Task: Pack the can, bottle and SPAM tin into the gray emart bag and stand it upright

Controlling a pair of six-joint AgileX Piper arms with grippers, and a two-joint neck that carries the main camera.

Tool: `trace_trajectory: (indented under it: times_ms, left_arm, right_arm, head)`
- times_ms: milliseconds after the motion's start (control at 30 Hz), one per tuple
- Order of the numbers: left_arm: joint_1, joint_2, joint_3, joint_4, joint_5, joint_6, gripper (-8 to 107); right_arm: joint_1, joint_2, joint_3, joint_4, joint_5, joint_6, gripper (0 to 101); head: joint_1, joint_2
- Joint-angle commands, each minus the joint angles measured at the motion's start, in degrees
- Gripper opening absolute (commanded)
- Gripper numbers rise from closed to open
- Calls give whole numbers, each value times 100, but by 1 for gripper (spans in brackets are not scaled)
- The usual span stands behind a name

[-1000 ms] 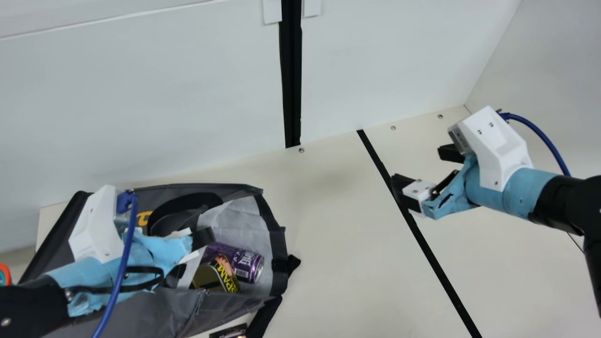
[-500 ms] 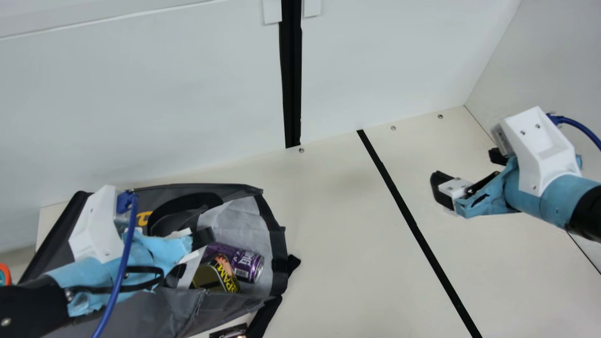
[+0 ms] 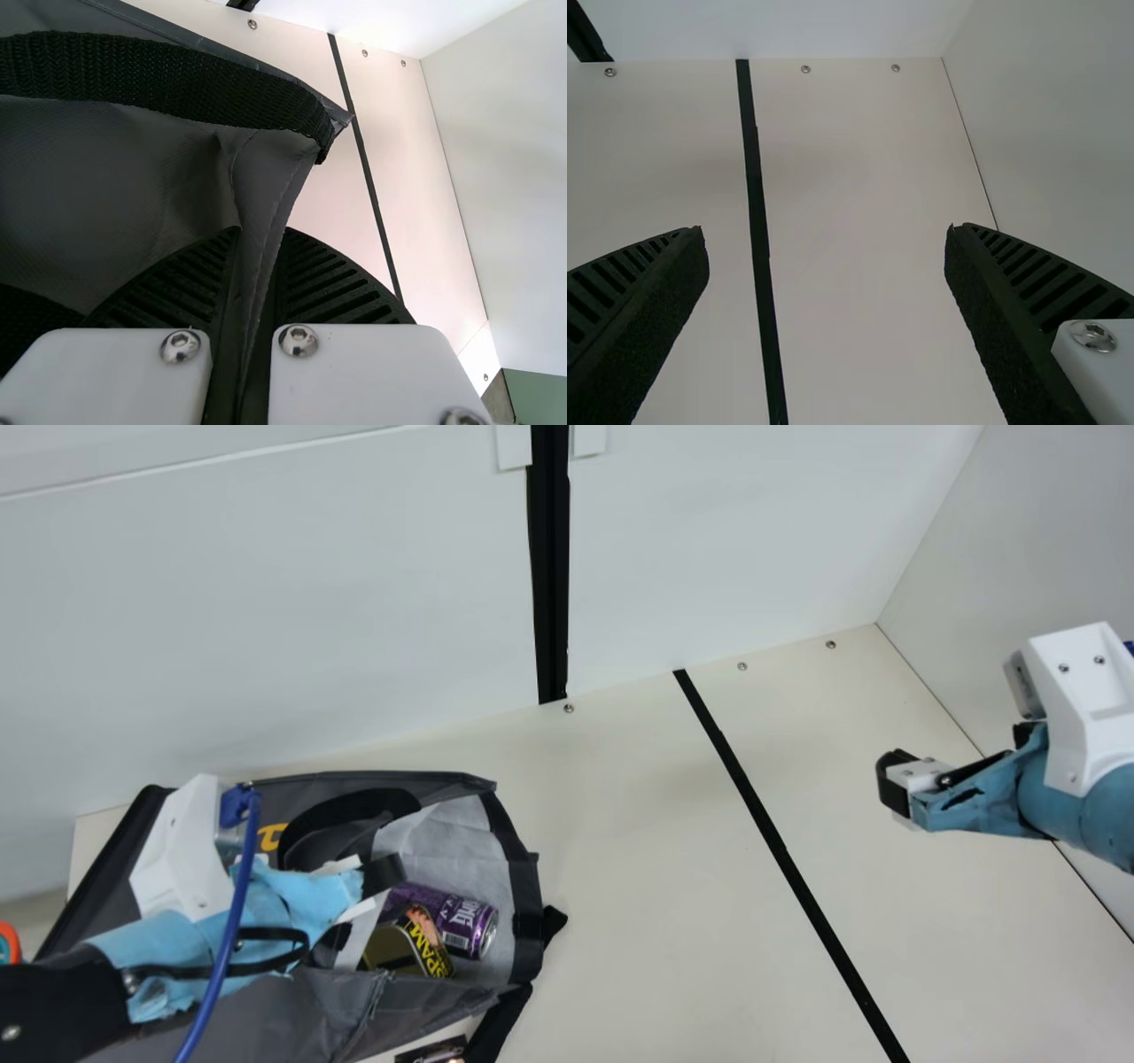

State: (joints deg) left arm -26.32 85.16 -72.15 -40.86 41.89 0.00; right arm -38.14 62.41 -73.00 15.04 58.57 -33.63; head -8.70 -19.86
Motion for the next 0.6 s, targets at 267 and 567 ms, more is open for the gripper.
trace_trajectory:
  times_ms: [267, 567]
  left_arm:
    - [0, 0, 0, 0, 0, 0, -8]
    - [0, 0, 0, 0, 0, 0, -8]
  right_arm:
    - [270, -192, -286, -753, 507, 870, 95]
    - [604, -400, -527, -1211, 939, 1475, 95]
  head:
    - [-130, -14]
    - [-130, -14]
